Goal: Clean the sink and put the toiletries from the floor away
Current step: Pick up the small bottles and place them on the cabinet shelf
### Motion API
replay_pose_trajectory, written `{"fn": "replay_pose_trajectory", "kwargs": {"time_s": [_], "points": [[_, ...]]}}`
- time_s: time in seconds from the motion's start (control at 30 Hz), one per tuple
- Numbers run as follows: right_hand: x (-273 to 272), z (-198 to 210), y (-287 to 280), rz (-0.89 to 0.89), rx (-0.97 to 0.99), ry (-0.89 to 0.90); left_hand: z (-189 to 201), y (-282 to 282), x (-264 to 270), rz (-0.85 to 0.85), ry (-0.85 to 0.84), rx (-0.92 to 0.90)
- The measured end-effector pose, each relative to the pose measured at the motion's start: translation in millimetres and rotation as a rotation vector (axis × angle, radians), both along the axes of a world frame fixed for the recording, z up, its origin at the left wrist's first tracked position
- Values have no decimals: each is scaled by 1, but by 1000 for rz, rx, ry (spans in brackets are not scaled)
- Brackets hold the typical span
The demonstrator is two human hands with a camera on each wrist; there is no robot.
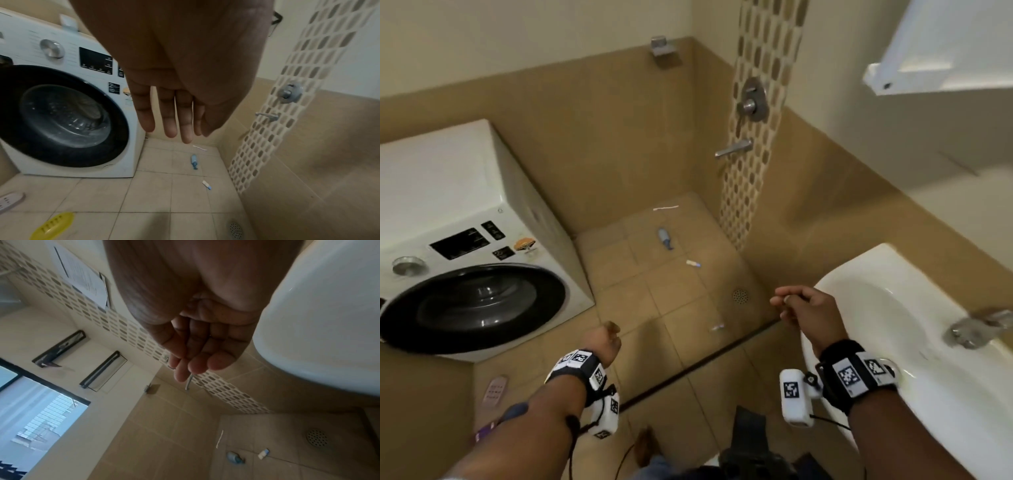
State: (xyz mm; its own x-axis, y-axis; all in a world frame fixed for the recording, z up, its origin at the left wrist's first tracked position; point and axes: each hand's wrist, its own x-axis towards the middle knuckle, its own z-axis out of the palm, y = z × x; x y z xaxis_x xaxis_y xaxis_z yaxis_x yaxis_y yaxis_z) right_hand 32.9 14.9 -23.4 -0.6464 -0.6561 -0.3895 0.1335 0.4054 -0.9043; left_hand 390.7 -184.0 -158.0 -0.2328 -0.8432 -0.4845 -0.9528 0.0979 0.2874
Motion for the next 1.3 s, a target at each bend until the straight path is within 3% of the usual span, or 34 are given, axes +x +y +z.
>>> {"fn": "replay_pose_trajectory", "kwargs": {"time_s": [0.17, 0.3, 0.47, 0.53, 0.7, 0.97, 1.1, 1.3], "points": [[46, -6, -56, 28, 69, 16, -38, -57, 112, 244, 66, 96], [77, -8, -98, 75, 107, 14, -74, -95, 212, 335, -25, 190], [104, -11, -146, 127, 118, 30, -81, -116, 264, 438, -21, 158], [109, -13, -162, 117, 117, 19, -75, -121, 254, 415, -24, 183], [105, -22, -202, 79, 107, -20, -7, -124, 171, 191, 47, 174], [56, -64, -287, 7, 113, -108, 40, -198, 60, 42, 233, 121], [12, -118, -347, -22, 179, -141, 27, -263, 27, 52, 274, 132], [-47, -215, -416, 13, 485, -118, -45, -357, 3, 97, 118, 204]]}}
